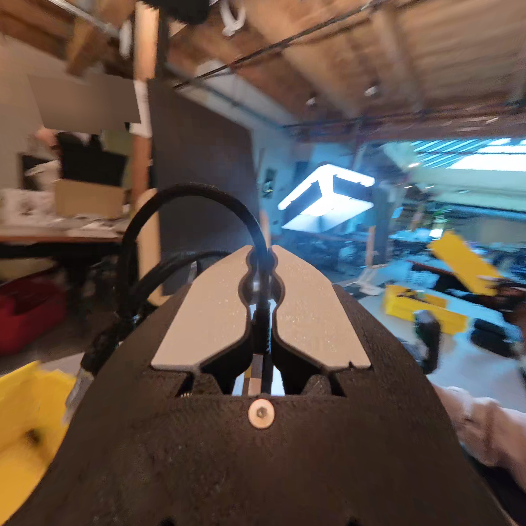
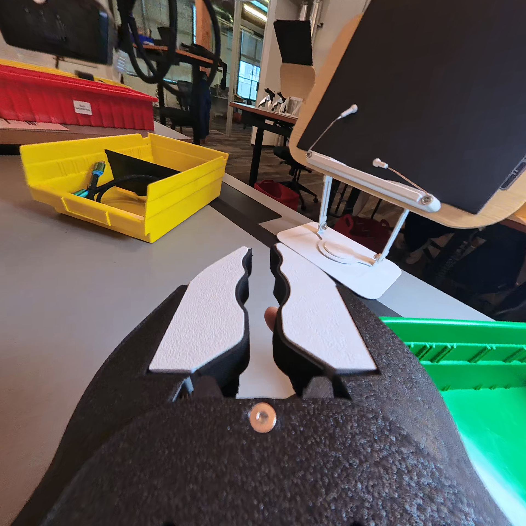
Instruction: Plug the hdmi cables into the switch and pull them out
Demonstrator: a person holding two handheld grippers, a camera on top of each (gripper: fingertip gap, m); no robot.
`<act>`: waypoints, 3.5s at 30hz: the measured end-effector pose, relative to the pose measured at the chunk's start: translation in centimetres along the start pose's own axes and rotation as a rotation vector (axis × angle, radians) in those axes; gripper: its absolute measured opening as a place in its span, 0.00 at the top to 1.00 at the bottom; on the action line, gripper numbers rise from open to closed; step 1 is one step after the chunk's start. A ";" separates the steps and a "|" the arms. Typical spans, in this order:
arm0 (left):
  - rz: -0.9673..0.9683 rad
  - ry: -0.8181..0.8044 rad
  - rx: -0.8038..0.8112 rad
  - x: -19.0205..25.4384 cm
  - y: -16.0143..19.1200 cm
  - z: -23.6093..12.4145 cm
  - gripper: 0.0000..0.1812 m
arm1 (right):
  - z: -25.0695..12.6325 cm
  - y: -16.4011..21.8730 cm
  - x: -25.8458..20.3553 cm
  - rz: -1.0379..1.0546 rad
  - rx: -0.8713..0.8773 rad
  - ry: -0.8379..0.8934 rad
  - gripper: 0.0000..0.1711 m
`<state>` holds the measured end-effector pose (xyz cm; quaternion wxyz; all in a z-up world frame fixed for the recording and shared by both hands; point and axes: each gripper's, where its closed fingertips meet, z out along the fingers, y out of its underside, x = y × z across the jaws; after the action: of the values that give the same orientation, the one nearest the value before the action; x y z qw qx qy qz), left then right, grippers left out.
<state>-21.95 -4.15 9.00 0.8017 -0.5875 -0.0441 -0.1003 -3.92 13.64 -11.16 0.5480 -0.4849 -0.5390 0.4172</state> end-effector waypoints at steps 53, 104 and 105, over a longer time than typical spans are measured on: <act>0.837 0.482 -0.349 19.3 13.4 3.7 0.75 | -5.3 -11.3 -9.0 -0.527 -0.016 -0.269 0.87; 0.150 1.014 -0.135 21.0 14.1 1.1 0.88 | -8.6 -11.1 -11.0 -0.372 0.099 -0.592 0.92; 0.150 1.017 -0.143 21.0 14.5 1.2 0.88 | -8.4 -10.6 -10.9 -0.404 0.065 -0.568 0.89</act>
<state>1.64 -1.14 -0.22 0.6848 -0.5194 0.4003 -0.3180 2.93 0.38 -2.37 0.4626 -0.2154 -0.7415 0.4356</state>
